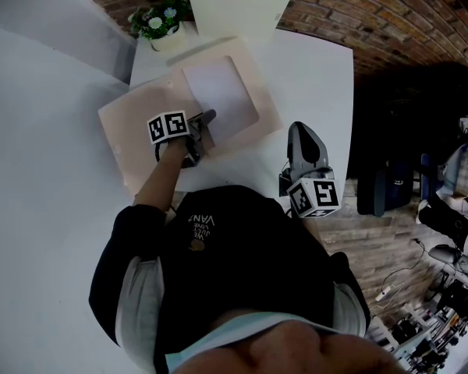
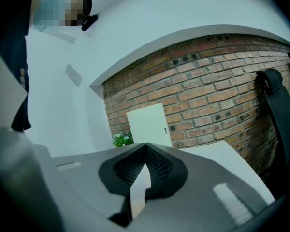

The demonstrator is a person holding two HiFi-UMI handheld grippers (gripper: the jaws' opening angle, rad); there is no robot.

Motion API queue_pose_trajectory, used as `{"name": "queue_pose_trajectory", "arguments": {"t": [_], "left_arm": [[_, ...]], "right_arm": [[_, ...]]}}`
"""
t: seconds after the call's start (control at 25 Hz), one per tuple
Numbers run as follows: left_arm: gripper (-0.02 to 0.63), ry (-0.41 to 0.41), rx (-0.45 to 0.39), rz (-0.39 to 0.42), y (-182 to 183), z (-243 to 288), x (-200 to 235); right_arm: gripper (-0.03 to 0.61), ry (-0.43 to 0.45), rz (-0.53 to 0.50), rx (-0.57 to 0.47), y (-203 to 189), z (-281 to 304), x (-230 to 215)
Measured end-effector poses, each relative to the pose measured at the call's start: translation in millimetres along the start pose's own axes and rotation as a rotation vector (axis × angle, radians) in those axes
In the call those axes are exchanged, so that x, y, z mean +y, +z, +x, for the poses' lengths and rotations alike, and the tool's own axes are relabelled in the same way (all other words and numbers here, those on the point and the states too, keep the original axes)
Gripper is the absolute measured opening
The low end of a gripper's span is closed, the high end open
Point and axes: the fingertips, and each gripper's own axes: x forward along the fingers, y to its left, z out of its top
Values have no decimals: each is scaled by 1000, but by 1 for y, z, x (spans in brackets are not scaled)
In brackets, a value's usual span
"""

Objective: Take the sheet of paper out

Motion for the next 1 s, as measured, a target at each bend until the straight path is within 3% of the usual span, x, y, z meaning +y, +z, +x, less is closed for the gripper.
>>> {"name": "queue_pose_trajectory", "arguments": {"t": [0.16,0.44,1.0], "left_arm": [[144,8,4,-6,-1,1,3],[14,29,-8,18,0,-5,6],[2,32,-46,31,2,-26,12]], "right_arm": [[2,0,-1,2,0,-1,-2],[2,14,-7,5,1,0,-1],[2,76,-12,14,0,6,10]]}}
